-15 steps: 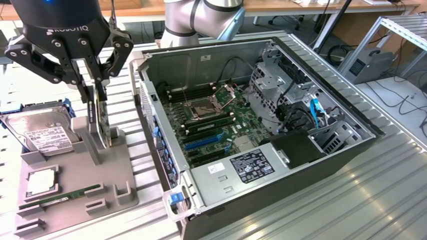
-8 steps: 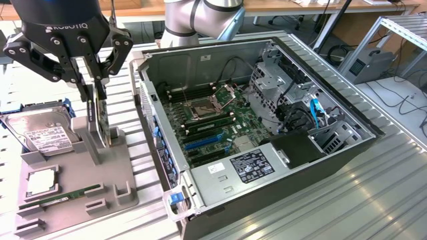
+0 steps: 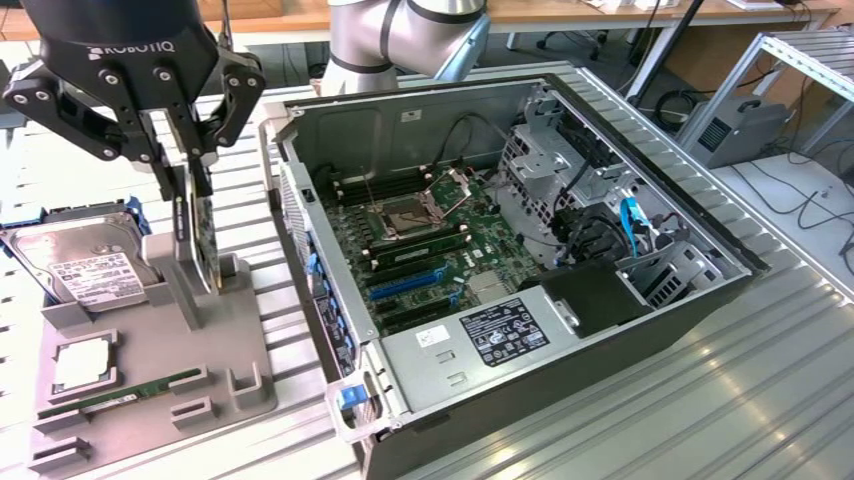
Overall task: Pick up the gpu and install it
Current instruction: 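Pick up the gpu and move the gpu toward the slot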
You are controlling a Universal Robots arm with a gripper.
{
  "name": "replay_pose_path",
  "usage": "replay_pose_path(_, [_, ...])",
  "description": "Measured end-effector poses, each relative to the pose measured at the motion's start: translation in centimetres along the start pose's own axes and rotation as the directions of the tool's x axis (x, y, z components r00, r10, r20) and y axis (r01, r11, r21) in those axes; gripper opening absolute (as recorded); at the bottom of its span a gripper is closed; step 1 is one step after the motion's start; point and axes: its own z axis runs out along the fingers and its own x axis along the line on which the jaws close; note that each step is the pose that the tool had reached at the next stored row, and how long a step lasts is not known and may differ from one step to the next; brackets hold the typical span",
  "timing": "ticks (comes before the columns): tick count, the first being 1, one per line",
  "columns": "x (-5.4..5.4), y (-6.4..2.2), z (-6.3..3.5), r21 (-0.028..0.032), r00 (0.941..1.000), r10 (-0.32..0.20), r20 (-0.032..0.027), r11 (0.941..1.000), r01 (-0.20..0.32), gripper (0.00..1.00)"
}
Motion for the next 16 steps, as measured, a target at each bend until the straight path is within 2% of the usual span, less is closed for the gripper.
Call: replay_pose_path(16, [-0.02, 0.00, -0.59, 0.0000, 1.0000, 0.000, 0.0000, 1.0000, 0.000, 0.27])
